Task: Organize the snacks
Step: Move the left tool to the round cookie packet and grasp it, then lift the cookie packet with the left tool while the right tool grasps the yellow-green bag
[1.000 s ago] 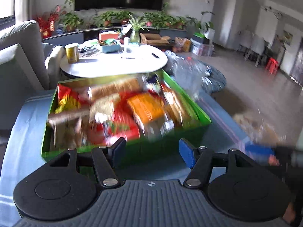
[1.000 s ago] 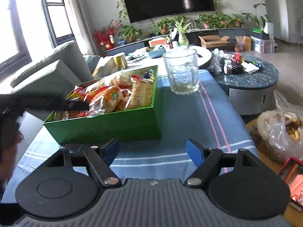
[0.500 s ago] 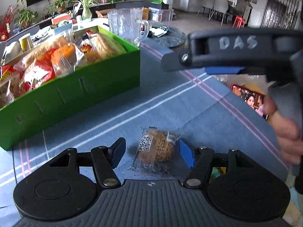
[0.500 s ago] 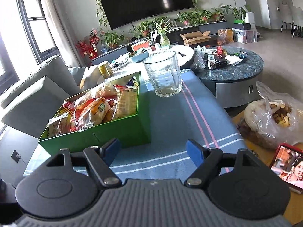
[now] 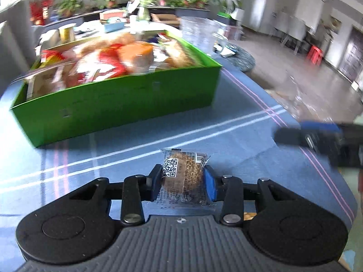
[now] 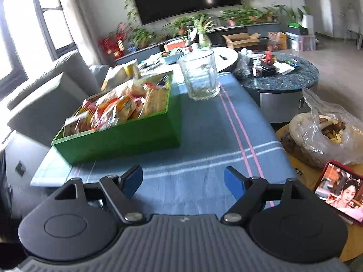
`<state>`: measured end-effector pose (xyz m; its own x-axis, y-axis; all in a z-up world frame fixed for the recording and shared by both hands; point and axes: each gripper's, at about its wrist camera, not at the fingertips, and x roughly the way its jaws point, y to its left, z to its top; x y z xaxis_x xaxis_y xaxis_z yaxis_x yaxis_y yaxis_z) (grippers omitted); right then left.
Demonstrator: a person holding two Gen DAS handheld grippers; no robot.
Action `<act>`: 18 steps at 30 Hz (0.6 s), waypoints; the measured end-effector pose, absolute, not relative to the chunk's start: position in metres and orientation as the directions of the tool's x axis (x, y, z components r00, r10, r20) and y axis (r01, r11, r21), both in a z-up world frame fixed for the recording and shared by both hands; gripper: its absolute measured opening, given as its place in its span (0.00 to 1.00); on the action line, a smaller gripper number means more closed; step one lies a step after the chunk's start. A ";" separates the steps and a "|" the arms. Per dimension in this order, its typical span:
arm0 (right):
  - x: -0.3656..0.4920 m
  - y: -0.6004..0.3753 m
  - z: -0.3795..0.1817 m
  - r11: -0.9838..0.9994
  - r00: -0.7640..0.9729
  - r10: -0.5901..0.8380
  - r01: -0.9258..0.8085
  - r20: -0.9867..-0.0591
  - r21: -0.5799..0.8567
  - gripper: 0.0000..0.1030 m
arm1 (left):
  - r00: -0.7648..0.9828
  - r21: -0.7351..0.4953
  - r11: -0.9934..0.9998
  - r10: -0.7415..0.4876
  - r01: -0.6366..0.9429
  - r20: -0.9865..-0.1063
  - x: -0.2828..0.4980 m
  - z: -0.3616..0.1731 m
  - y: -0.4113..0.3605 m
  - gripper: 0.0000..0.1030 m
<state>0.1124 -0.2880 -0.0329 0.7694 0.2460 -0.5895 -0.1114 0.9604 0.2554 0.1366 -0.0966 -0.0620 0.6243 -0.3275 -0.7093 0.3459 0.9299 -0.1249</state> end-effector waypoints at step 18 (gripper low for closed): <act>0.052 -0.254 -0.060 0.824 0.615 0.359 -0.562 -0.702 -0.071 0.88 | 0.717 -0.144 0.950 -0.305 0.278 -0.627 0.110 -0.037 -0.060 0.36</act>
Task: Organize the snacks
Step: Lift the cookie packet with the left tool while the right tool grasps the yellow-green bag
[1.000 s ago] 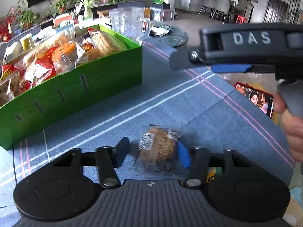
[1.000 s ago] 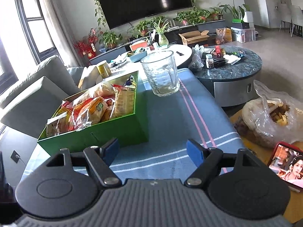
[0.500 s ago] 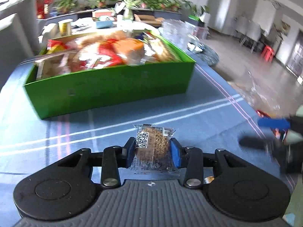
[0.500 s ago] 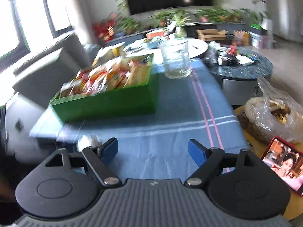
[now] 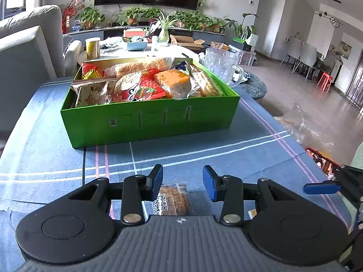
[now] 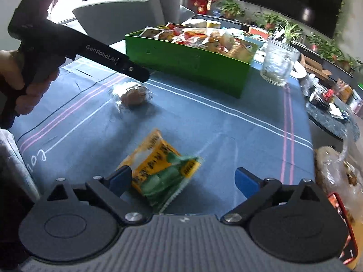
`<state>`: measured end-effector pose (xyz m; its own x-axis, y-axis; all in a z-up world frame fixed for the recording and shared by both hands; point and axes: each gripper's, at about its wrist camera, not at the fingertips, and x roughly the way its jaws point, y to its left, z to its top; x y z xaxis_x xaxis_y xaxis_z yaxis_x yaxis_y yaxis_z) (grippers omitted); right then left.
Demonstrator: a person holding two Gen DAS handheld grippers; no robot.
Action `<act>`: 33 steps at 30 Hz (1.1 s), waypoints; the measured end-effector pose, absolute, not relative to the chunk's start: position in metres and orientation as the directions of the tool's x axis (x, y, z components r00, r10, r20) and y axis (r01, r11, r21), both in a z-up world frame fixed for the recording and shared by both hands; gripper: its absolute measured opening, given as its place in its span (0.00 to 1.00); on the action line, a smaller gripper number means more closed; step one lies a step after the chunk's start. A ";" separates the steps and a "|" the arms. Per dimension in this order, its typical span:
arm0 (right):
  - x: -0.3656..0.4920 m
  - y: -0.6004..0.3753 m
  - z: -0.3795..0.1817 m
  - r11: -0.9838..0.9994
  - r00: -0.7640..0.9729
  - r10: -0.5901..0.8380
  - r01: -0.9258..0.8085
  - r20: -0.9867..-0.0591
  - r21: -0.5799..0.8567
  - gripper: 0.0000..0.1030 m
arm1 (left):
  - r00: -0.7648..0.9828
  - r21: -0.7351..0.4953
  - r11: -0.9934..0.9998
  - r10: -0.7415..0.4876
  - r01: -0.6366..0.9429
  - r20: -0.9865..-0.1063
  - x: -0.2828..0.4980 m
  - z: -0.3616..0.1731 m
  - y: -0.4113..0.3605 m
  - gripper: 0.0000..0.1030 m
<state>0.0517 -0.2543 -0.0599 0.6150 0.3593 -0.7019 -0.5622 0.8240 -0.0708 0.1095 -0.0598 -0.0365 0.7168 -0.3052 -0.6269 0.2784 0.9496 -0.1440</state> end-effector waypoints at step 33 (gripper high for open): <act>0.063 -0.229 -0.065 0.851 0.608 0.352 -0.524 -0.712 -0.028 0.84 | 0.626 -0.034 0.970 -0.182 0.242 -0.758 0.116 -0.067 -0.076 0.50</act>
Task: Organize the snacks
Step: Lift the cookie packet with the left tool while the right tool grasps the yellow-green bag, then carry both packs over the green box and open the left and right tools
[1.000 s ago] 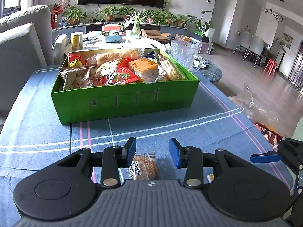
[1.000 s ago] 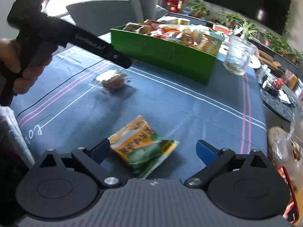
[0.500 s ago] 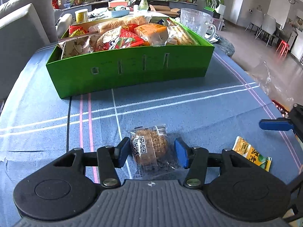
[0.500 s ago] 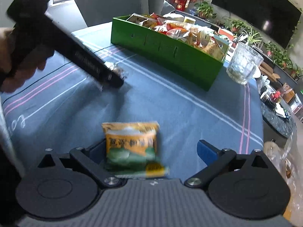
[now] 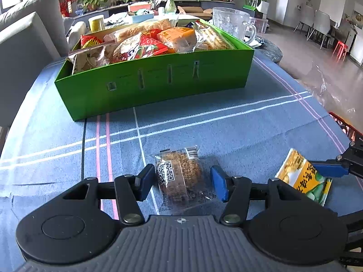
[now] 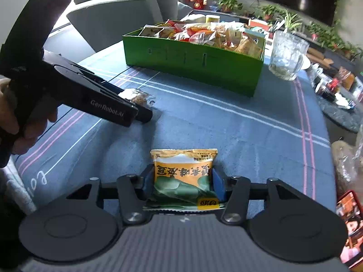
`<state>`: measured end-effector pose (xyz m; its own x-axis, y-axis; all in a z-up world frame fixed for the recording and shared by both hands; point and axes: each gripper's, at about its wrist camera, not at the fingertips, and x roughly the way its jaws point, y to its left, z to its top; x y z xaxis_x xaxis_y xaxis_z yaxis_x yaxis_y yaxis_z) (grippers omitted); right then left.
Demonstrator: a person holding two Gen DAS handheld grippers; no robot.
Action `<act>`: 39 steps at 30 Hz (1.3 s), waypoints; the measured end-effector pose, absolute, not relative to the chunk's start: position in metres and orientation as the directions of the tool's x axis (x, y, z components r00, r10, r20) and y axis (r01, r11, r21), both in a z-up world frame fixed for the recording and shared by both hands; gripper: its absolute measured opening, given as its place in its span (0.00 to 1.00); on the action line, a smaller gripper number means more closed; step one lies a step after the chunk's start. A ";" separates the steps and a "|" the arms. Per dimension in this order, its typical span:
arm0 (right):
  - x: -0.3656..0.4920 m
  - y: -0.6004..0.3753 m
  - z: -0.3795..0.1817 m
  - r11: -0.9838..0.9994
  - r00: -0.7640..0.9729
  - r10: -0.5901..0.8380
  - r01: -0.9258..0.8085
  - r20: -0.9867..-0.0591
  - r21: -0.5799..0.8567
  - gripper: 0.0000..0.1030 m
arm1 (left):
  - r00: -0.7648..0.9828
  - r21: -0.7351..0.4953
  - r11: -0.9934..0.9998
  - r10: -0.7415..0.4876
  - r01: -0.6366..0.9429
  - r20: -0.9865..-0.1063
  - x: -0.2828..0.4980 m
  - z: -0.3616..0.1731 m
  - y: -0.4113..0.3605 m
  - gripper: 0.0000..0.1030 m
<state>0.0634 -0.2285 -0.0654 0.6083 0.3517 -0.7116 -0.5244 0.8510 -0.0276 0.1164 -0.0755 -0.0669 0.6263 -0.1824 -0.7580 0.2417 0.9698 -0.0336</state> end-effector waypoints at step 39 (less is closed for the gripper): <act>0.159 -0.214 0.030 0.953 0.816 0.302 -0.250 -0.493 0.170 0.84 | 0.816 -0.035 0.982 -0.176 0.188 -0.551 0.157 0.029 -0.045 0.34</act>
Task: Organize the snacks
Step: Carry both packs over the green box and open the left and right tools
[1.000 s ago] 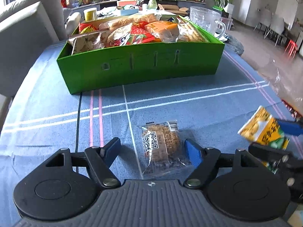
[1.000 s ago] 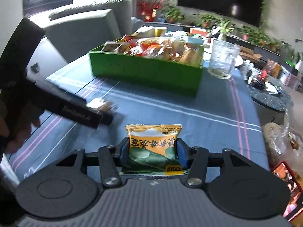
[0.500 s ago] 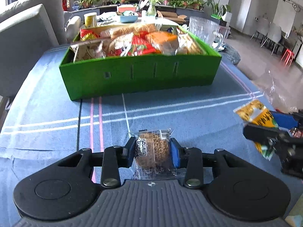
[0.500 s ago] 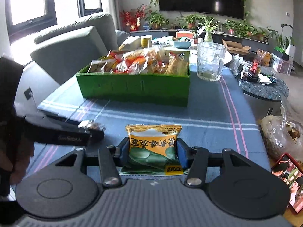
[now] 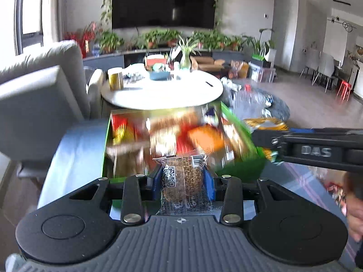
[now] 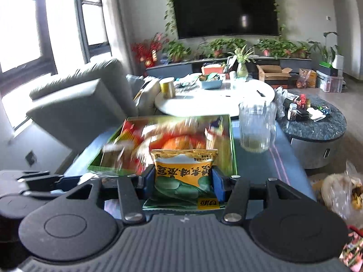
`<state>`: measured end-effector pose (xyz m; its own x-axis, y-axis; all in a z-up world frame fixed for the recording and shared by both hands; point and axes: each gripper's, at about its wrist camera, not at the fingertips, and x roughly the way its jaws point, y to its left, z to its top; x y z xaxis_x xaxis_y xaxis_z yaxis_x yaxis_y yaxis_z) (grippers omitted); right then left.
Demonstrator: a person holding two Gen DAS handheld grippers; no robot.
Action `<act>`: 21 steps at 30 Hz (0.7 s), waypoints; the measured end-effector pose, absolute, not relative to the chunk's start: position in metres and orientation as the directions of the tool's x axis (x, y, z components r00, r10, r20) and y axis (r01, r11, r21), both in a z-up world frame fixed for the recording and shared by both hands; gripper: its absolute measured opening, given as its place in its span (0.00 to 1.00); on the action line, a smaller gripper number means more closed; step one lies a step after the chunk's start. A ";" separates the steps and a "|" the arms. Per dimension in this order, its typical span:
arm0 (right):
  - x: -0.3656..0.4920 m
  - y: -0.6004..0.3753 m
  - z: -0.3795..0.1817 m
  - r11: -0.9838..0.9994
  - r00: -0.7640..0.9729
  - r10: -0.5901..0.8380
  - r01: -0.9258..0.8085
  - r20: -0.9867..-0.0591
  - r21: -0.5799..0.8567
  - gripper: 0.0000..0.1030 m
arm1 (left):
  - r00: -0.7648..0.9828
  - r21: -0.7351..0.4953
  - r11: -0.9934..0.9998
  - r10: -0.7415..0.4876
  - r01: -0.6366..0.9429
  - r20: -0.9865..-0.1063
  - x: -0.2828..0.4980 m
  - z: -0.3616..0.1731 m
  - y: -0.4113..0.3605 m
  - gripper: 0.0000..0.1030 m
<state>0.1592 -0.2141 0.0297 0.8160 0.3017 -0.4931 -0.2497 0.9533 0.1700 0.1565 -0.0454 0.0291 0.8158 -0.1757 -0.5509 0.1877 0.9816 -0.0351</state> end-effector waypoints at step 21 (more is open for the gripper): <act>0.263 -0.197 0.013 0.958 0.806 0.269 -0.168 -0.527 0.232 0.84 | 0.793 0.010 0.988 -0.120 0.157 -0.597 0.276 0.013 -0.047 0.40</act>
